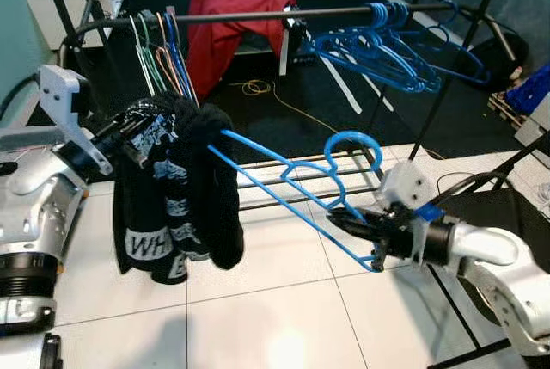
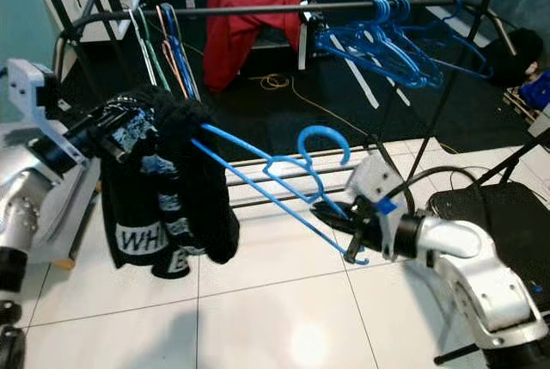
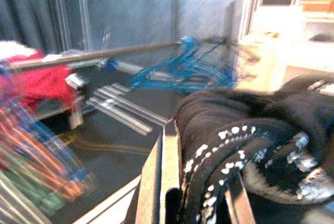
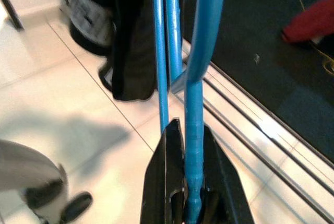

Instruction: Hang hanger

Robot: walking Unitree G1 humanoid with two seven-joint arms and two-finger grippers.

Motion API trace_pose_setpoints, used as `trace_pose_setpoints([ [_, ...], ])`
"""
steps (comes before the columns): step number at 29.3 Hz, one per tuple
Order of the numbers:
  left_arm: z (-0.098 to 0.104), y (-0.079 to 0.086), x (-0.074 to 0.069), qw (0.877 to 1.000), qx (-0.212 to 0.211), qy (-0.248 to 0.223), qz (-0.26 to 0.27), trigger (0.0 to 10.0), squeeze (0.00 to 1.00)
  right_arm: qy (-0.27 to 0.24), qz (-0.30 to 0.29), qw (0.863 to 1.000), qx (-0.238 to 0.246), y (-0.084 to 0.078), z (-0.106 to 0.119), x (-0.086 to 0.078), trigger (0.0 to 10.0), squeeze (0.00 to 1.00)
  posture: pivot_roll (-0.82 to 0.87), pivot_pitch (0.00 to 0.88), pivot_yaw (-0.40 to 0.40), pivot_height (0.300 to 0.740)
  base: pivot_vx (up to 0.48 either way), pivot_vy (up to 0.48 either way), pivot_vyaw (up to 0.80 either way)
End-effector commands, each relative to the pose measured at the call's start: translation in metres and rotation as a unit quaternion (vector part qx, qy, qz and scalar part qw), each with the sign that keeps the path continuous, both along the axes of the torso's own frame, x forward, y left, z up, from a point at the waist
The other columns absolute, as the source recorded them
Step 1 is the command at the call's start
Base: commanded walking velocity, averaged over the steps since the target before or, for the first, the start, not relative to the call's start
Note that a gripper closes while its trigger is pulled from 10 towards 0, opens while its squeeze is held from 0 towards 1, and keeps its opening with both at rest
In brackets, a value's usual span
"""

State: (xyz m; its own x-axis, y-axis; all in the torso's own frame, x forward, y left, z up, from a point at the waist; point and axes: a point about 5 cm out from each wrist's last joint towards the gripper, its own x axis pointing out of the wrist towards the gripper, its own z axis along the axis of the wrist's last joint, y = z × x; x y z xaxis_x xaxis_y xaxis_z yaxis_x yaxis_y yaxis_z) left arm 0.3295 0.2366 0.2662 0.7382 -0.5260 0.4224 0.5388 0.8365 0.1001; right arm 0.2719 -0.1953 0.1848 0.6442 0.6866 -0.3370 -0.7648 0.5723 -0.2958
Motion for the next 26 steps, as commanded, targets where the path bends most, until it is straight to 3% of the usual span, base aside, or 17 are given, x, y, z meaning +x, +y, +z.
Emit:
trace_pose_setpoints([
  [1,0.040,0.035,-0.018,0.992,-0.072,-0.089,0.060,0.0,0.00,0.092,-0.097,0.989,-0.064,-0.037,-0.035,-0.003,10.0,0.00,-0.09,0.117,0.010,0.740,0.000,0.000,0.00],
  [3,0.048,-0.009,-0.036,0.989,-0.010,-0.116,-0.093,0.0,0.00,0.059,-0.136,0.988,-0.052,-0.039,-0.024,0.010,10.0,0.00,-0.09,0.117,0.010,0.740,0.000,0.000,0.00],
  [4,0.048,-0.009,-0.036,0.989,-0.010,-0.116,-0.093,0.0,0.00,0.059,-0.136,0.988,-0.052,-0.039,-0.024,0.010,10.0,0.00,-0.09,0.117,0.010,0.740,0.000,0.000,0.00],
  [5,0.045,-0.024,-0.044,0.983,0.023,-0.117,-0.143,0.0,0.00,0.034,-0.154,0.987,-0.030,-0.039,-0.015,0.017,10.0,0.00,-0.09,0.117,0.012,0.740,0.000,0.000,0.00],
  [7,0.032,-0.034,-0.047,0.976,0.079,-0.096,-0.179,0.0,0.00,-0.030,-0.173,0.982,0.074,-0.038,0.015,0.028,10.0,0.00,-0.09,0.119,0.014,0.740,0.000,0.000,0.00],
  [8,0.032,-0.034,-0.047,0.976,0.079,-0.096,-0.179,0.0,0.00,-0.030,-0.173,0.982,0.074,-0.038,0.015,0.028,10.0,0.00,-0.09,0.119,0.014,0.740,0.000,0.000,0.00],
  [10,0.020,-0.029,-0.042,0.979,0.112,-0.076,-0.155,0.0,0.00,-0.066,-0.172,0.972,0.148,-0.039,0.036,0.029,10.0,0.00,-0.09,0.119,0.016,0.740,0.000,0.000,0.00],
  [13,0.016,-0.019,-0.036,0.986,0.109,-0.064,-0.111,0.0,0.00,-0.067,-0.166,0.976,0.124,-0.041,0.037,0.027,10.0,0.00,-0.09,0.120,0.016,0.740,0.000,0.000,0.00],
  [15,0.012,-0.012,-0.033,0.989,0.115,-0.046,-0.086,2.2,0.00,-0.063,-0.167,0.978,0.105,-0.044,0.032,0.025,10.0,0.00,-0.09,0.120,0.016,0.740,0.000,0.000,0.00],
  [18,0.009,-0.012,-0.033,0.988,0.124,-0.038,-0.084,2.2,0.00,-0.064,-0.167,0.978,0.109,-0.044,0.032,0.025,10.0,0.00,-0.09,0.120,0.016,0.740,0.000,0.000,0.00],
  [19,0.005,-0.015,-0.035,0.987,0.129,-0.030,-0.088,0.9,0.00,-0.068,-0.162,0.978,0.115,-0.042,0.033,0.025,10.0,0.00,-0.09,0.120,0.016,0.740,0.000,0.000,0.00],
  [21,-0.002,-0.020,-0.036,0.986,0.135,-0.019,-0.094,0.1,0.00,-0.077,-0.147,0.978,0.127,-0.036,0.038,0.025,10.0,0.00,-0.09,0.120,0.014,0.740,0.000,0.000,0.00],
  [22,-0.004,-0.021,-0.036,0.986,0.136,-0.016,-0.095,0.1,0.00,-0.081,-0.139,0.978,0.132,-0.034,0.040,0.025,10.0,0.00,-0.09,0.118,0.012,0.740,0.000,0.000,0.00],
  [23,-0.004,-0.022,-0.036,0.986,0.136,-0.015,-0.091,1.3,0.00,-0.083,-0.131,0.978,0.139,-0.032,0.042,0.024,10.0,0.00,-0.09,0.118,0.012,0.740,0.000,0.000,0.00],
  [26,-0.005,-0.022,-0.035,0.987,0.136,-0.014,-0.089,1.3,0.00,-0.083,-0.127,0.978,0.144,-0.032,0.043,0.024,10.0,0.00,-0.09,0.118,0.012,0.740,0.000,0.000,0.00],
])
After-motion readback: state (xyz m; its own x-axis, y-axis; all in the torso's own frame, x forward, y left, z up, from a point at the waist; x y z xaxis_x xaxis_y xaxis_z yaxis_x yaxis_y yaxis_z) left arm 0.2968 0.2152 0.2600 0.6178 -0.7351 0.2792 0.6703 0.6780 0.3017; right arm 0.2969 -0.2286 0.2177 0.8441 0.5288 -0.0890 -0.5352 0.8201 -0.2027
